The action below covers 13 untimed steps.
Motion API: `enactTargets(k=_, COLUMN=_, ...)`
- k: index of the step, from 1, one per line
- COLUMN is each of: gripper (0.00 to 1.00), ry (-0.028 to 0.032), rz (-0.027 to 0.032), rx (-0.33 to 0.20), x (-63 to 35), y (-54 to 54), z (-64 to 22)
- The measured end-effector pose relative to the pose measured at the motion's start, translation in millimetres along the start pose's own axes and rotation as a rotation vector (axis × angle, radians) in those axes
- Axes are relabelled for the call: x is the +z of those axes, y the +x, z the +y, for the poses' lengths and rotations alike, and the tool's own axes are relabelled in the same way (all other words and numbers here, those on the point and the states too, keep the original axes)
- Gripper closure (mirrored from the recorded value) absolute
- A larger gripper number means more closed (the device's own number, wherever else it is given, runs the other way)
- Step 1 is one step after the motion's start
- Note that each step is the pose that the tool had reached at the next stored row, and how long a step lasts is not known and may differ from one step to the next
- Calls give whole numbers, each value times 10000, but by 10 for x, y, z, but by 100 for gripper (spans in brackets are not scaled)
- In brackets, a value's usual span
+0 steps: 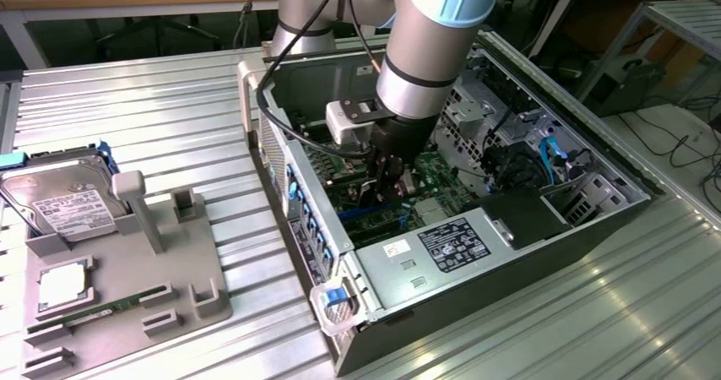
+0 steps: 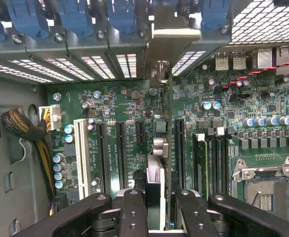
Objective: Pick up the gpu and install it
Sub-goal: 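Insert the gpu into the slot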
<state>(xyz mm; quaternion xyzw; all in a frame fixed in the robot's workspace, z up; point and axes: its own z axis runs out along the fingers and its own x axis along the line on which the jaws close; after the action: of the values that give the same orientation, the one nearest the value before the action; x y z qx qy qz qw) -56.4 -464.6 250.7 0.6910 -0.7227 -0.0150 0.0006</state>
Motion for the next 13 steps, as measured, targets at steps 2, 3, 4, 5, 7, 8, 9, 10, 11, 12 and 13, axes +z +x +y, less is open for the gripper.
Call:
enactTargets(k=2, gripper=73, ry=-2, rz=15, rx=-82, x=-1, y=-8, z=0)
enactTargets(k=3, gripper=73, ry=-2, rz=37, rx=-156, x=0, y=-22, z=1)
enactTargets(k=4, gripper=73, ry=-2, rz=65, rx=-178, x=0, y=-41, z=2)
enactTargets(k=5, gripper=73, ry=-2, rz=73, rx=-183, x=0, y=-50, z=3)
enactTargets(k=7, gripper=73, ry=-2, rz=73, rx=-189, x=0, y=-54, z=2)
enactTargets(k=8, gripper=73, ry=-2, rz=73, rx=-190, x=0, y=-54, z=2)
enactTargets(k=9, gripper=73, ry=-2, rz=74, rx=-190, x=0, y=-54, z=2)
enactTargets(k=10, gripper=73, ry=-2, rz=74, rx=-189, x=1, y=-54, z=3)
enactTargets(k=11, gripper=73, ry=-1, rz=72, rx=-189, x=5, y=-54, z=2)
enactTargets(k=12, gripper=73, ry=-1, rz=71, rx=-189, x=13, y=-54, z=3)
enactTargets(k=13, gripper=73, ry=-1, rz=73, rx=-189, x=22, y=-54, z=4)
